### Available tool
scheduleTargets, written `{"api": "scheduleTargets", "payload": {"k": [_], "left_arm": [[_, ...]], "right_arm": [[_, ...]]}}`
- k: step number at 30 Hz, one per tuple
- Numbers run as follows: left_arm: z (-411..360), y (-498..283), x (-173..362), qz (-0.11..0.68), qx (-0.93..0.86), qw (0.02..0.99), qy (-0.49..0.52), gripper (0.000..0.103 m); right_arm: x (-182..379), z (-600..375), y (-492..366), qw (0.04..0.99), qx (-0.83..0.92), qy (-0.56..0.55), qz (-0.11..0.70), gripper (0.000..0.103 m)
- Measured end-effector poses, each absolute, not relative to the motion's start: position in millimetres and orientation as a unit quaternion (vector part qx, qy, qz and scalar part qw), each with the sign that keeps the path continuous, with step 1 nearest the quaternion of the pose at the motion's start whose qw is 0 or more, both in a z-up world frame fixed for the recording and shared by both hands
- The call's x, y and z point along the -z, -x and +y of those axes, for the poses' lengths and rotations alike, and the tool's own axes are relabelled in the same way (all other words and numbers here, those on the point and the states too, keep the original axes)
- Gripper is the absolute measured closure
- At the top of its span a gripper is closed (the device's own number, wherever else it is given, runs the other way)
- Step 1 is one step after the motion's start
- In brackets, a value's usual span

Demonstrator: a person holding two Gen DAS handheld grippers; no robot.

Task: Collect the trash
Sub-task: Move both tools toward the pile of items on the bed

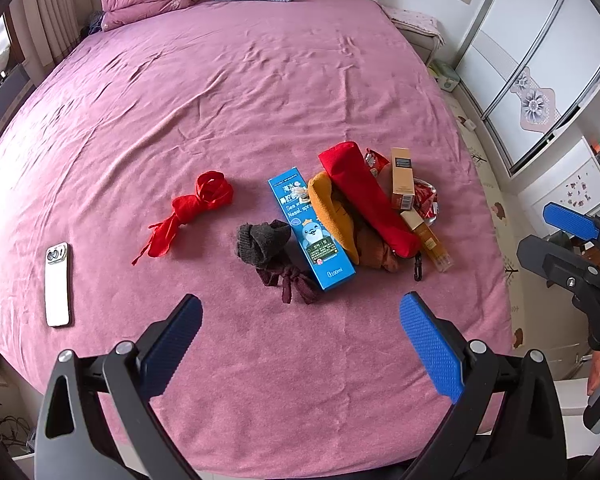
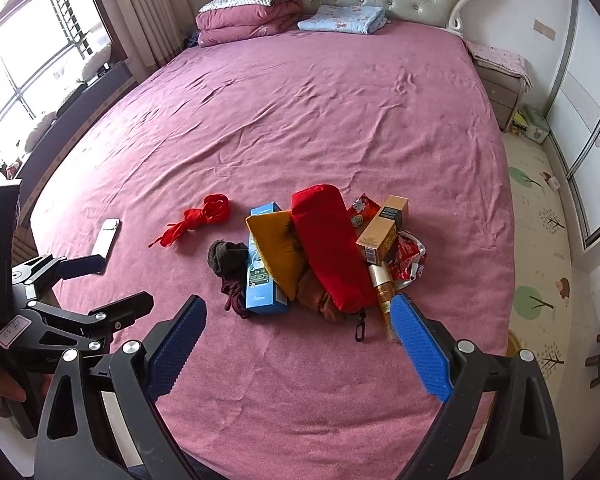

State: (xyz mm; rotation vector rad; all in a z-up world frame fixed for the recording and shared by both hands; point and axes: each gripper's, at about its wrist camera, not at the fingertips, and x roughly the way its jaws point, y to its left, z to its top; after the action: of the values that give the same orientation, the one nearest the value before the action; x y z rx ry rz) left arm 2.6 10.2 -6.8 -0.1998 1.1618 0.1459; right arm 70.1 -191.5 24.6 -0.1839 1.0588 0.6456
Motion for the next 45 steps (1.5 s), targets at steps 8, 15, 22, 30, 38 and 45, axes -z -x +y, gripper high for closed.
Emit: {"api": "scheduleTargets", "payload": {"k": [8,15,22,30,38,45], "left_arm": [[10,-3,8,0.546,-0.066,0.830,0.096,0.004],[7,-4,14,0.565,-0.072,0.817,0.091,0.004],[14,-6,21,0.561,-0.071,0.818,0.104,0.004],[27,-14,37,0.579,-0.073,0.802,0.126,0.004],[45,-29,61,0.585,-0.079,0.794,0.142,0.004],[59,-49,87,0.593,-0.080,0.787,0.150,0.004]], "right_arm": [[-24,-192,-71,0.809,-0.303,0.086,0.496,0.014],[-21,-191,-71,0.807,-0.303,0.085,0.499,0.014],[-15,-186,-74,0.804,-0.305,0.083,0.504,0.014],[-2,-173,-82,0.796,-0.309,0.084,0.513,0.014],[16,-155,-94,0.786,-0.315,0.086,0.524,0.014],[36,-138,-111,0.775,-0.318,0.085,0.539,0.014]]}}
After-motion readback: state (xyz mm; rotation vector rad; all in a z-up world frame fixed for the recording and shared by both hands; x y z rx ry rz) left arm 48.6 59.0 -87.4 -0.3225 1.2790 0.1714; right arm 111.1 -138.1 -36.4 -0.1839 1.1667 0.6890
